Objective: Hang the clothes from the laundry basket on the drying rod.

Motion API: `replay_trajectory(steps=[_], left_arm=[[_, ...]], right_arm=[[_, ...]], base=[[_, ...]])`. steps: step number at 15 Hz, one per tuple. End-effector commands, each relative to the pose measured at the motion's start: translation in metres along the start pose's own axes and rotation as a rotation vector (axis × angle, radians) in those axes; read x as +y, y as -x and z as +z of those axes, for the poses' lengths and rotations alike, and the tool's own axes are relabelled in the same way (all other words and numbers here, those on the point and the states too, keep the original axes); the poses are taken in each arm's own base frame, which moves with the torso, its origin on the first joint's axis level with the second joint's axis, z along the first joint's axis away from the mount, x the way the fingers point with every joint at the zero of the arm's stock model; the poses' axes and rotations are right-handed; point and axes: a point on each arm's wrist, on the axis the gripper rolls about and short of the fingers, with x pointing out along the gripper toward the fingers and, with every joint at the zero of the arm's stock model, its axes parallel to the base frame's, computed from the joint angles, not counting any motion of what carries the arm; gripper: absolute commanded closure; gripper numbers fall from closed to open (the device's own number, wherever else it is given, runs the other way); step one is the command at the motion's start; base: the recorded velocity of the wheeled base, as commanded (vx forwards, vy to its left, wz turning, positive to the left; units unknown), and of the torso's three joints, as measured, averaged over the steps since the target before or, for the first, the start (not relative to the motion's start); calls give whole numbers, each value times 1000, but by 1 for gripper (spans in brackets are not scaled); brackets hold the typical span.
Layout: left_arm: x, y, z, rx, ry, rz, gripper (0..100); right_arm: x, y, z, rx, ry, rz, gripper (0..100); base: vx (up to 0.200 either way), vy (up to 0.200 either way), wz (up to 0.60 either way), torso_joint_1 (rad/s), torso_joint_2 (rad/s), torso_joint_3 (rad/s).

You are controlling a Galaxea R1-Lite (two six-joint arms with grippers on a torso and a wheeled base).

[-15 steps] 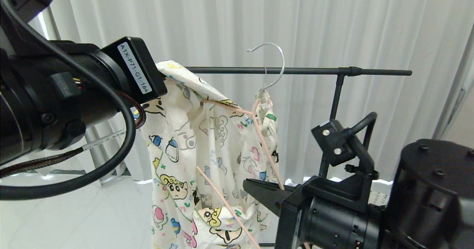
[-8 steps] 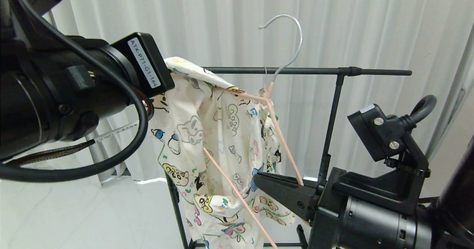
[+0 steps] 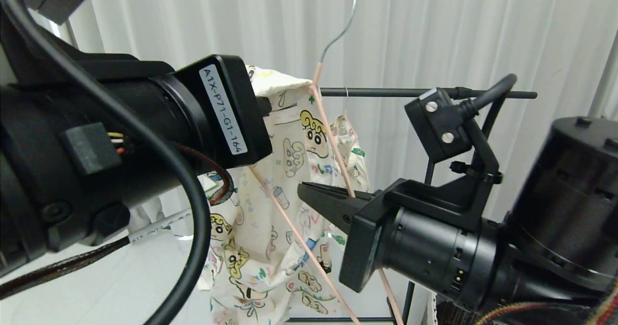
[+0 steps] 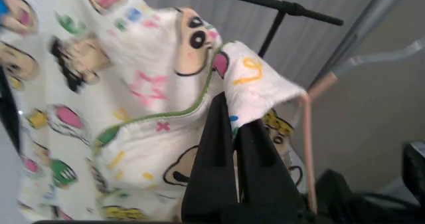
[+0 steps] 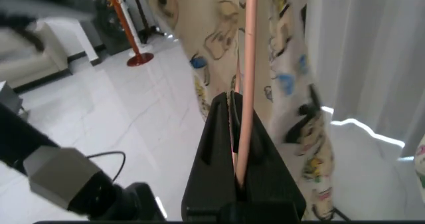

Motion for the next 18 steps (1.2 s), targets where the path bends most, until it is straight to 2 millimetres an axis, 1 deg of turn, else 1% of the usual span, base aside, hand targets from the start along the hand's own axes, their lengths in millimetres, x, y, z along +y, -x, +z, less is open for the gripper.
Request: replay_trajectory(steps=[1,3,5,8,11,14,18], left_arm=[[0,2,-8,22,-16,-9,100],[7,5,-19,49,-20,0,100],[12,11,-23,57,-17,-3,100],[13,11,-23,56,-16,0,100],[13,11,-24,58,-1,2,100],[22,10,-43,105,-41,26,100],[23,10,-43,105,-41,31,100]], right_arm=[[-3,-23,-2,-9,1,-28,100],[-6,-36,5,-44,0,-44,100],[-9,-43,10,-65,-1,-51,100],[-10,-46,8,-62,1,-57,100],[-16,-47,10,-76,9,-98,100],[-22,-47,13,-88,14,-118,100],[-25,-47,15,-105,13,-129,100]], base=[[0,0,0,0,0,0],[0,0,0,0,0,0],[0,0,0,0,0,0],[0,0,0,0,0,0],[0,0,0,0,0,0],[0,0,0,0,0,0],[0,0,0,0,0,0]])
